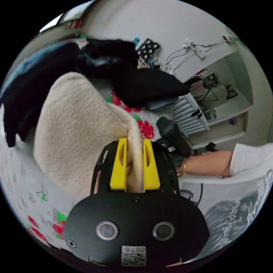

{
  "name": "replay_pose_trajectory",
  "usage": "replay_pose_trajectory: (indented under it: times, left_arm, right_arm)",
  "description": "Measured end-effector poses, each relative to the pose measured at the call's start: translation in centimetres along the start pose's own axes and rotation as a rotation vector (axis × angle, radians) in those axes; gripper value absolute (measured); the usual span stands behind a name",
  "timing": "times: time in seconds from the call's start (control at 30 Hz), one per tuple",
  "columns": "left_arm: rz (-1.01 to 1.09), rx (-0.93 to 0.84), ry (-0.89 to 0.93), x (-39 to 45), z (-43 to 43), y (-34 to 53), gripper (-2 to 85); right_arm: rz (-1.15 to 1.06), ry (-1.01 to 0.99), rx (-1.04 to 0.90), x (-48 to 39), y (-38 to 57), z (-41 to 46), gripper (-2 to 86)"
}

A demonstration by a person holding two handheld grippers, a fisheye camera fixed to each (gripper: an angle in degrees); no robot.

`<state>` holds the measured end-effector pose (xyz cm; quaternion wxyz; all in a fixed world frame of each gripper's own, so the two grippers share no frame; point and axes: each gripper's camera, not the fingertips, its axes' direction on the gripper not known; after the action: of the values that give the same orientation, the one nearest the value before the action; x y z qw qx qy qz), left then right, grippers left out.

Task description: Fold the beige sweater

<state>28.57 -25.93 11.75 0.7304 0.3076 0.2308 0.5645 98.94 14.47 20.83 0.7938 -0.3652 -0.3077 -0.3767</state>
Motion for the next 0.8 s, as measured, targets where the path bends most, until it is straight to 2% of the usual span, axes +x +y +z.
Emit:
replay_pose_trajectory:
  times: [0.1,0.17,0.27,0.3,0.43,0.53,0.6,0.8]
  left_arm:
    - [-0.056,-0.067,0.089,-1.2,5.8,-0.7,13.4]
    - [-0.078,-0.073,0.123,-1.7,7.3,-0.5,14.6]
    - [0.033,-0.004,0.158,0.2,6.4,-0.3,16.4]
    - [0.071,0.005,0.158,1.0,6.0,-0.1,14.2]
    - [0.078,0.377,0.206,1.6,0.3,4.6,11.5]
    - [0.052,0.318,0.107,0.8,-0.5,6.6,12.8]
    - [-0.038,0.335,0.049,-1.5,-1.3,9.0,12.9]
    - [-0.496,0.488,0.01,-12.4,-5.4,20.2,14.3]
  right_arm:
    - [0.165,-0.068,-0.03,5.2,4.8,-1.7,6.2]
    - [0.3,-0.111,0.041,8.9,8.9,-4.5,6.9]
    - [0.44,-0.139,0.184,12.8,12.2,-8.2,8.3]
    - [0.458,-0.15,0.215,13.5,12.5,-8.9,8.6]
    - [0.474,-0.261,0.376,16.7,11.5,-11.5,10.8]
    - [0.412,-0.261,0.373,16.9,9.2,-11.0,12.5]
    - [0.381,-0.243,0.331,16.9,8.0,-10.0,13.6]
    - [0.339,-0.158,0.126,18.0,5.9,-5.4,16.2]
